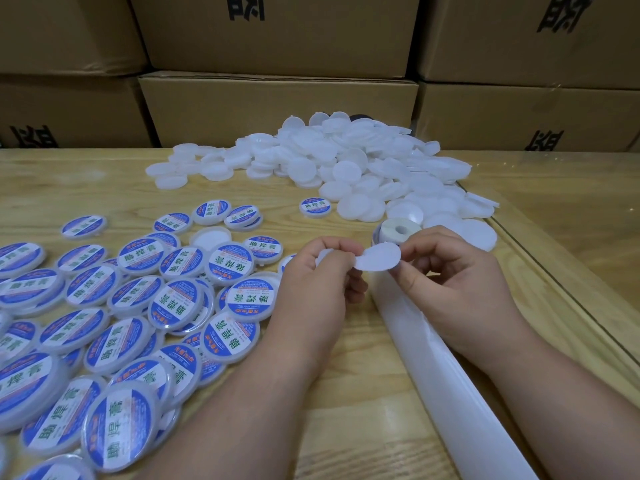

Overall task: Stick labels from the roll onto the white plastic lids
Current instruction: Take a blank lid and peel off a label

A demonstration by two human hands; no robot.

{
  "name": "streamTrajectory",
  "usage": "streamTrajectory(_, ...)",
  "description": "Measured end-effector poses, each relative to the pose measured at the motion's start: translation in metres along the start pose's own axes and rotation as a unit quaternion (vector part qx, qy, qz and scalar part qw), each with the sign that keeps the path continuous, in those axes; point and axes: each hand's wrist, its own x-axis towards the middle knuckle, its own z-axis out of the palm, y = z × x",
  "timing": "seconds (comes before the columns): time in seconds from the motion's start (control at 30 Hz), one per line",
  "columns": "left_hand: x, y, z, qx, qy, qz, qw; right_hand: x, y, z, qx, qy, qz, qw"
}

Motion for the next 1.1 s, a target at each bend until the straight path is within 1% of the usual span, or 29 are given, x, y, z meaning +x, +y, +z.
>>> streamTrajectory(0.13, 0.000, 0.001, 0.000, -0.010, -0.004, -0.008, 1.000, 0.000, 0.003, 0.000, 0.025, 0.001, 0.009, 1.000)
streamTrajectory(0.23, 0.000, 0.001, 0.000, -0.009, -0.003, -0.009, 1.000, 0.001, 0.002, 0.000, 0.035, 0.002, -0.001, 0.999)
streamTrajectory(0.63, -0.001, 0.002, 0.000, -0.020, -0.015, -0.013, 1.000, -0.001, 0.002, -0.001, 0.007, 0.006, -0.025, 1.000)
streamTrajectory(0.7, -0.001, 0.003, 0.000, -0.025, -0.022, -0.008, 0.999, 0.000, 0.004, -0.002, 0.006, 0.013, -0.016, 1.000)
streamTrajectory(0.77, -0.002, 0.004, 0.000, -0.043, -0.038, 0.000, 0.998, 0.000, 0.003, -0.001, 0.025, 0.024, 0.019, 0.999)
streamTrajectory(0.87, -0.003, 0.004, -0.003, -0.086, -0.056, 0.005, 0.995, 0.003, 0.003, -0.004, 0.110, 0.050, 0.099, 0.988)
streamTrajectory(0.93, -0.003, 0.004, -0.004, -0.099, -0.052, 0.000, 0.994, 0.006, 0.004, -0.007, 0.170, 0.046, 0.144, 0.974)
streamTrajectory(1.03, -0.002, 0.003, -0.004, -0.101, -0.036, -0.015, 0.994, 0.010, 0.003, -0.013, 0.289, -0.007, 0.211, 0.934)
streamTrajectory(1.1, -0.001, 0.003, -0.003, -0.087, -0.017, -0.021, 0.996, 0.011, 0.001, -0.017, 0.337, -0.059, 0.255, 0.904)
